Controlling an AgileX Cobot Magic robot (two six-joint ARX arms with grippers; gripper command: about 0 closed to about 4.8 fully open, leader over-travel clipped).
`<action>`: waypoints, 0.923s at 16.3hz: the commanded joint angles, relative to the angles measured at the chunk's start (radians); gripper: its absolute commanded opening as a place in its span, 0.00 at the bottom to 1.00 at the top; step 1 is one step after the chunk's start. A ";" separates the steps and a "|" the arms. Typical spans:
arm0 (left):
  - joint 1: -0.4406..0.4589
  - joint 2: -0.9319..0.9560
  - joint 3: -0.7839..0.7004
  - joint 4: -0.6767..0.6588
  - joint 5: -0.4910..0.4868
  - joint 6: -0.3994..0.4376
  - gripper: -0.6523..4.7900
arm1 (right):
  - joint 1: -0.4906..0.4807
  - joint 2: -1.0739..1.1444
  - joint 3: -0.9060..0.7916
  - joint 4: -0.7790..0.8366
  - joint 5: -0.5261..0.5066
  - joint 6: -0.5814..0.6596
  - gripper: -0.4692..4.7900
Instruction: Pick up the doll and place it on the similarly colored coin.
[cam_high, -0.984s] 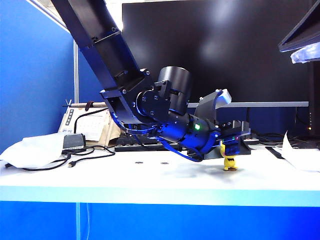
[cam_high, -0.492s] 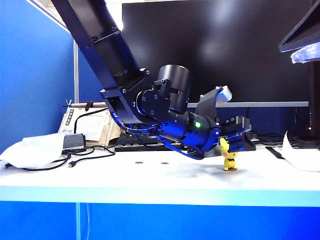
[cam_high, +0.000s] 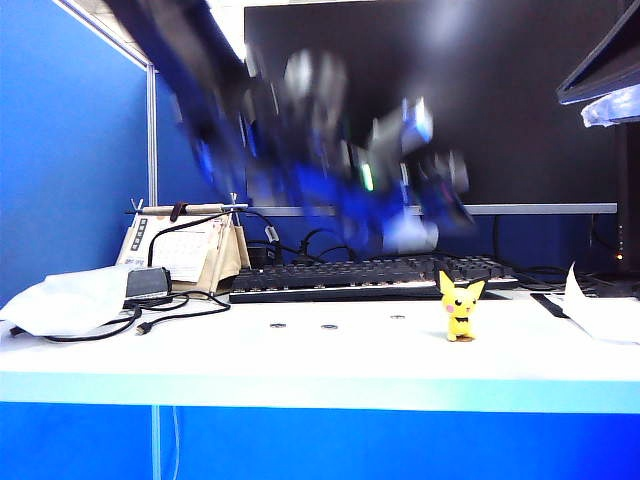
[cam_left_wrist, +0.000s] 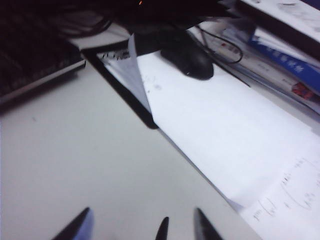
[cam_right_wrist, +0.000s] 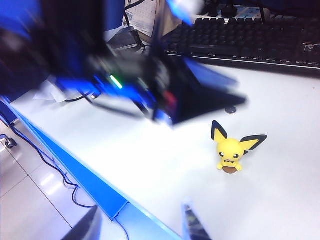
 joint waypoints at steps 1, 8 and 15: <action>0.032 -0.158 0.002 -0.176 0.001 0.132 0.69 | 0.000 -0.003 0.005 0.026 0.017 -0.007 0.49; 0.283 -0.719 -0.275 -0.439 -0.023 0.125 0.67 | -0.019 -0.172 0.005 -0.034 0.262 0.003 0.49; 0.315 -1.311 -0.830 -0.461 -0.275 0.016 0.67 | -0.017 -0.581 -0.045 -0.260 0.444 0.140 0.49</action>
